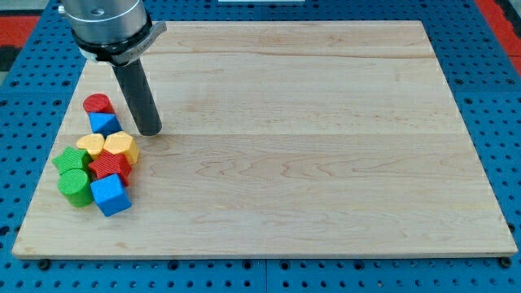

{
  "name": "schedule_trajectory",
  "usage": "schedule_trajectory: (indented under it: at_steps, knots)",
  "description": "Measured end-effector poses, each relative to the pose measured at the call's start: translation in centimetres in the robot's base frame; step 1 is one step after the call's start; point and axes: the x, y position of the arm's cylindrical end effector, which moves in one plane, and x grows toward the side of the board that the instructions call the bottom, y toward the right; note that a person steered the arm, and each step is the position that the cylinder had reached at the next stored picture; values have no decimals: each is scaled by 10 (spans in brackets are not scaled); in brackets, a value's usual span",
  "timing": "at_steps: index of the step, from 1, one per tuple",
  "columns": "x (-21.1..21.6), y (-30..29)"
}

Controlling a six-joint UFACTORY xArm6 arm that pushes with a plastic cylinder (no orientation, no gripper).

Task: Move your arm into group of blocks

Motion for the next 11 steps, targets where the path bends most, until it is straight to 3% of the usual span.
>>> schedule_trajectory:
  at_steps: [2, 4, 5, 6, 9, 11]
  knots:
    - [-1, 1]
    - [-82, -12]
    - [-94, -70]
    - [-68, -91]
    - [4, -75]
    - [21, -142]
